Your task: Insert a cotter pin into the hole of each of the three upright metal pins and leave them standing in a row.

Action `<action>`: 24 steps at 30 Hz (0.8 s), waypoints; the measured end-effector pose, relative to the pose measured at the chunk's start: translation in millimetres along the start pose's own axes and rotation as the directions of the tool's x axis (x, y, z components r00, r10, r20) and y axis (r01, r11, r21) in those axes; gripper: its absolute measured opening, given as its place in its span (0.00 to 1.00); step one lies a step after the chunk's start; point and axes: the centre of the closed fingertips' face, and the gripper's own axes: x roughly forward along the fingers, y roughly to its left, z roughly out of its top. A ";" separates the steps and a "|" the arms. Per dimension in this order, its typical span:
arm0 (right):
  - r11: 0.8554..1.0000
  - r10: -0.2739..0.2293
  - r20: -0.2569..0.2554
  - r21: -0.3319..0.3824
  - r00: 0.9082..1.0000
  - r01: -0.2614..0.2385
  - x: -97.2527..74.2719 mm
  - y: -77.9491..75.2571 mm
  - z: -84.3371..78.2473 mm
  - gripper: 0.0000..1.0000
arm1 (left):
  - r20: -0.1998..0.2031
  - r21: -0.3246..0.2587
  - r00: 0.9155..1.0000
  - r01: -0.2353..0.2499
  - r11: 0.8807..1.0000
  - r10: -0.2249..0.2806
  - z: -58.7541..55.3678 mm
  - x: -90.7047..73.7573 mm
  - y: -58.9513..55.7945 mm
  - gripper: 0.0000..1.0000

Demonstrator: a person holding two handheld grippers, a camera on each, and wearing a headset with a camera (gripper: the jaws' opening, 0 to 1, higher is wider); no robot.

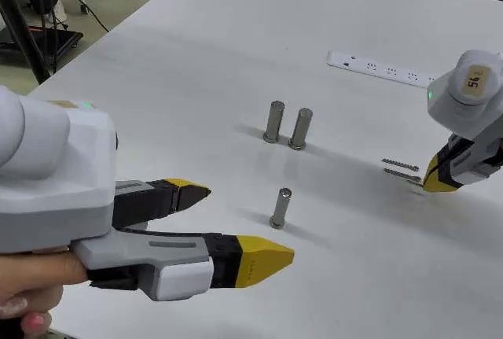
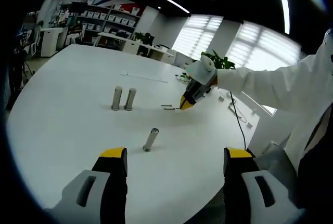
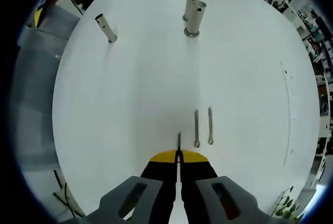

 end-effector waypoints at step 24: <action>0.945 -0.291 0.309 -0.053 0.906 0.322 -73.4 48.3 48.6 0.00 | 0.031 0.001 0.997 0.076 0.997 -0.076 33.7 28.3 -19.3 0.56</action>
